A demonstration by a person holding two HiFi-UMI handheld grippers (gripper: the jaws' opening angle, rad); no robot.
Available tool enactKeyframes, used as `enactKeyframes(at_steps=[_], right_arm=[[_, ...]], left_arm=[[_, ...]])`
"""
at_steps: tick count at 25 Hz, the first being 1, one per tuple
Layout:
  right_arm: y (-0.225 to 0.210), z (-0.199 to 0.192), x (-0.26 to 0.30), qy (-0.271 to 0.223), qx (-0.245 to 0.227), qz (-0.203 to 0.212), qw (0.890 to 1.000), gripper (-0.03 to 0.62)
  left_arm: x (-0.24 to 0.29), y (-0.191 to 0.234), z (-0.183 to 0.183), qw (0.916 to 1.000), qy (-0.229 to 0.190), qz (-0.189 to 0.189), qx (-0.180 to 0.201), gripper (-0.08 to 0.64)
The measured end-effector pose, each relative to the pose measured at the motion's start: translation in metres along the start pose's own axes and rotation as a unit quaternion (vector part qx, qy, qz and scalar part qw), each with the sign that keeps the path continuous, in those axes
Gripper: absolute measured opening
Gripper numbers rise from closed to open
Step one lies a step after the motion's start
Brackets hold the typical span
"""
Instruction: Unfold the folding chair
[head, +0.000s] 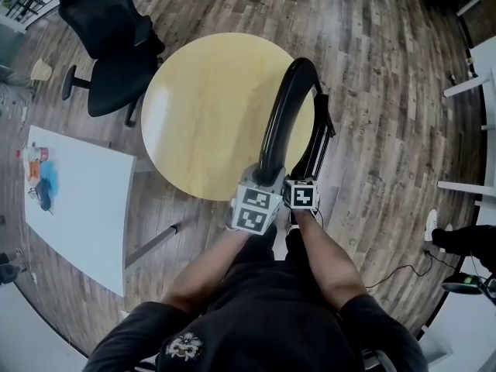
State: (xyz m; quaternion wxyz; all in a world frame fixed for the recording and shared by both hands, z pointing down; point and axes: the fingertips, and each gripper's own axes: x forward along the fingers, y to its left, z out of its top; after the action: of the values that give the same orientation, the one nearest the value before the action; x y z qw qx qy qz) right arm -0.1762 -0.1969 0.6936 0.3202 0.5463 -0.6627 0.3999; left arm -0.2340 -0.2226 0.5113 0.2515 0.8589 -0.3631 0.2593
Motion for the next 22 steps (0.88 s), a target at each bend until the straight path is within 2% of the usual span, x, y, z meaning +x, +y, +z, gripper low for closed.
enactKeyframes(at_steps=[10,17,22], right_arm=[[-0.017,-0.003,-0.015,-0.028,0.027,0.016,0.999,0.199],[-0.047,-0.012,-0.04,-0.045,0.041,0.036,0.998,0.198],[-0.074,-0.019,-0.063,-0.061,0.049,0.051,0.996,0.192]], left_arm=[[0.004,-0.028,0.009,0.9992,0.002,0.0,0.04,0.109],[0.008,-0.078,0.018,0.9982,0.006,0.012,0.059,0.114],[0.014,-0.12,0.027,0.9962,0.001,0.018,0.085,0.123]])
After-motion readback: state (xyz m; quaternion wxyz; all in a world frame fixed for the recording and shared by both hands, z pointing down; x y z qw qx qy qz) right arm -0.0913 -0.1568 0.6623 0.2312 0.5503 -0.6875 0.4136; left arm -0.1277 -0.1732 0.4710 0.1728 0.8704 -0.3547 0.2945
